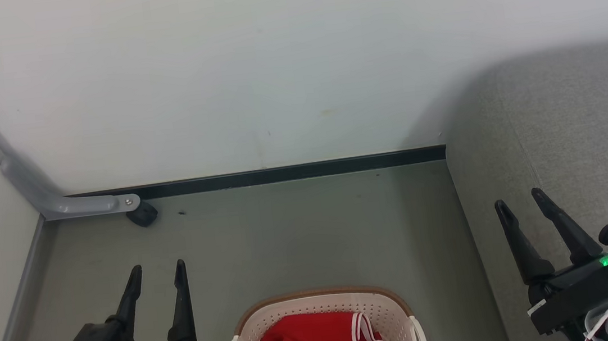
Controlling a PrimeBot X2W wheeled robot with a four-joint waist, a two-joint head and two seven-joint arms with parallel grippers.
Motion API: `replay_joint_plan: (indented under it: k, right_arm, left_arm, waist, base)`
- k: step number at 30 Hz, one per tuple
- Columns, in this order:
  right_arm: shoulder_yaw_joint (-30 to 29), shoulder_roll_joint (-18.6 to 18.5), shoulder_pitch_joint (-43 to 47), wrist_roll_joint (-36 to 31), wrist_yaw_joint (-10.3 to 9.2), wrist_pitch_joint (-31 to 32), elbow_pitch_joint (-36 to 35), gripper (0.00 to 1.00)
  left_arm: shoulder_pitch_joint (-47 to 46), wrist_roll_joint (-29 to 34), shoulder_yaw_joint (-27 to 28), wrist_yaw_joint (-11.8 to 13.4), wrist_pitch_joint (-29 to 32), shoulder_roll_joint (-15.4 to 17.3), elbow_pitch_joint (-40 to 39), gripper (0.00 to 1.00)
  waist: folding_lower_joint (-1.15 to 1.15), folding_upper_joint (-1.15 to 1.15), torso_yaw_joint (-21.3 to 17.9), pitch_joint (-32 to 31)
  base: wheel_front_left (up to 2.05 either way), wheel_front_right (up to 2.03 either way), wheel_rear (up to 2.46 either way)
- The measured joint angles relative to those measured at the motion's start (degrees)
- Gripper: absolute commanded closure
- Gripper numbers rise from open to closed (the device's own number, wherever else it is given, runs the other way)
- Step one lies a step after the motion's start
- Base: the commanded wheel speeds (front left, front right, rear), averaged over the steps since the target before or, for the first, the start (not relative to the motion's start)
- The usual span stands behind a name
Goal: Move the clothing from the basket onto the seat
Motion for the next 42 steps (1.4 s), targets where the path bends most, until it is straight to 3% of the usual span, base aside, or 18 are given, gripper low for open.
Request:
replay_joint_plan:
  k: [23, 42]
  right_arm:
    - [-0.33, -0.67, -5.80, -1.13, 0.00, -0.01, -2.93, 0.00]
    - [-1.19, -1.01, -12.74, -1.13, 0.00, -0.01, -5.28, 0.00]
  left_arm:
    - [-6.21, 1.59, -3.64, -2.52, -0.01, -2.55, 4.66, 0.00]
    - [-14.57, 1.97, -6.82, -3.96, 0.00, -3.68, 15.24, 0.00]
  waist:
    - [0.01, 0.00, -2.08, 9.46]
    - [0.02, 0.01, -4.46, 20.12]
  base:
    - [0.00, 0.00, 0.00]
    - [0.00, 0.00, 0.00]
